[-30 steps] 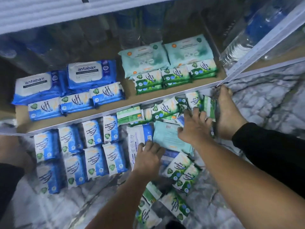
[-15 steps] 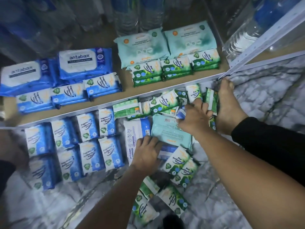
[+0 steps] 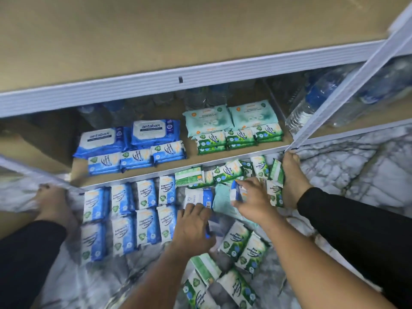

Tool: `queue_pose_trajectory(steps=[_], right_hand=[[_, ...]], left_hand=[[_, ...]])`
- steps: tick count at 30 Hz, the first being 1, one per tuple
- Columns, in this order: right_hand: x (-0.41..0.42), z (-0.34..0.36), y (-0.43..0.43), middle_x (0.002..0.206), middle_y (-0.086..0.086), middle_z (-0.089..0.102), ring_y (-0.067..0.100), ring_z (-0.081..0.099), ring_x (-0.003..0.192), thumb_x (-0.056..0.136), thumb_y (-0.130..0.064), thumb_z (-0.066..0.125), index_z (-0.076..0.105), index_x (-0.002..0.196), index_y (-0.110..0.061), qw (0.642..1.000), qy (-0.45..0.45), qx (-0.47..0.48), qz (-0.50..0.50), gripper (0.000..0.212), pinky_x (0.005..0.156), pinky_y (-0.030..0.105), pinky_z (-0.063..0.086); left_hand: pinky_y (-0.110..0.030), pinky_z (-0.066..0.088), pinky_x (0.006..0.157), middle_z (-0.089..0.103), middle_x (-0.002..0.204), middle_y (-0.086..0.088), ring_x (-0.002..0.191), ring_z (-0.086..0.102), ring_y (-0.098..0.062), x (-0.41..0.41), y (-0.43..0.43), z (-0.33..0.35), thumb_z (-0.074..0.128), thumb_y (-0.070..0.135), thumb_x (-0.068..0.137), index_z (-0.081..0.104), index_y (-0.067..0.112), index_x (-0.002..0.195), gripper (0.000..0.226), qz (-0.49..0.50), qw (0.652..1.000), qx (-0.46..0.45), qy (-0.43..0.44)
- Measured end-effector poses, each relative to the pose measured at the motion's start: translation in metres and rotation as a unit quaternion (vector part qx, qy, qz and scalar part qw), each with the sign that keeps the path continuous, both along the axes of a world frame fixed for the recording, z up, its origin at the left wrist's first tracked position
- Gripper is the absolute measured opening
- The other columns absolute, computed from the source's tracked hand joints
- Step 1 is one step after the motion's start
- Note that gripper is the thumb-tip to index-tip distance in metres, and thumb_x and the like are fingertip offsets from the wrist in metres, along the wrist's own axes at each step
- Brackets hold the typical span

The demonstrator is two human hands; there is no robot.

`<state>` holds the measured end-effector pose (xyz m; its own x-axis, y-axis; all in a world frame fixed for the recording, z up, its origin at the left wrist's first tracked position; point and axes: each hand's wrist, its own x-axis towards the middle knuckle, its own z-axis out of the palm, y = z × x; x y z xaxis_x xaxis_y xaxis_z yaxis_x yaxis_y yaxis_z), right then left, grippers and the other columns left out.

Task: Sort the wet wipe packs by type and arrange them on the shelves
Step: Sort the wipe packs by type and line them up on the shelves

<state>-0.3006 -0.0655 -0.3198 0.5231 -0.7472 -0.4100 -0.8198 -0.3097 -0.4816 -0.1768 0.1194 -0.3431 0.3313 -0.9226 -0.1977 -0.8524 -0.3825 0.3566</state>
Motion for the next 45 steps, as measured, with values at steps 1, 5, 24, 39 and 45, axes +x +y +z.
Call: queue_pose_trajectory(steps=[1,5,24,39,45], right_hand=[[-0.001,0.008,0.005,0.14,-0.009,0.044,0.021,0.044,0.131,0.072,-0.041,0.081,0.056,0.137,-0.034,0.999,-0.03,0.038,-0.014,0.07,0.11,0.042,0.039],[-0.005,0.034,0.024,0.131,-0.014,0.058,0.008,0.054,0.121,0.079,-0.021,0.083,0.056,0.136,-0.031,0.976,-0.118,0.179,-0.047,0.064,0.103,0.029,0.042],[0.014,0.073,0.042,0.124,0.012,0.07,0.035,0.067,0.114,0.079,-0.028,0.079,0.05,0.142,-0.017,0.79,-0.378,0.414,-0.249,0.07,0.099,0.064,0.047],[0.005,0.048,0.067,0.142,-0.008,0.052,0.018,0.058,0.125,0.091,0.002,0.067,0.031,0.153,-0.043,0.879,-0.262,0.358,-0.172,0.085,0.116,0.052,0.036],[0.007,0.062,0.069,0.12,-0.001,0.072,0.022,0.07,0.107,0.099,-0.001,0.058,0.047,0.147,-0.022,0.863,-0.281,0.364,-0.208,0.054,0.093,0.047,0.056]], left_hand=[[-0.038,0.041,0.082,0.055,0.112,0.007,0.104,0.047,-0.021,0.001,0.005,0.006,0.061,0.055,0.063,0.06,0.026,0.113,0.058,0.017,1.0,-0.013,0.005],[-0.036,0.043,0.091,0.06,0.112,0.006,0.105,0.051,-0.02,0.005,0.022,0.035,0.063,0.055,0.068,0.062,0.021,0.115,0.058,0.078,0.992,-0.067,0.067],[-0.014,0.049,0.051,0.063,0.089,0.001,0.065,0.064,-0.002,0.028,0.016,0.143,0.074,0.037,0.088,0.057,0.019,0.117,0.038,0.348,0.768,-0.25,0.475],[-0.043,0.051,0.101,0.062,0.132,0.0,0.113,0.063,-0.018,0.026,0.032,0.094,0.082,0.019,0.084,0.039,0.028,0.147,0.077,0.4,0.724,-0.161,0.539],[-0.033,0.052,0.087,0.055,0.127,-0.001,0.109,0.061,-0.013,0.027,0.035,0.101,0.075,0.035,0.09,0.044,0.039,0.142,0.061,0.392,0.742,-0.167,0.517]])
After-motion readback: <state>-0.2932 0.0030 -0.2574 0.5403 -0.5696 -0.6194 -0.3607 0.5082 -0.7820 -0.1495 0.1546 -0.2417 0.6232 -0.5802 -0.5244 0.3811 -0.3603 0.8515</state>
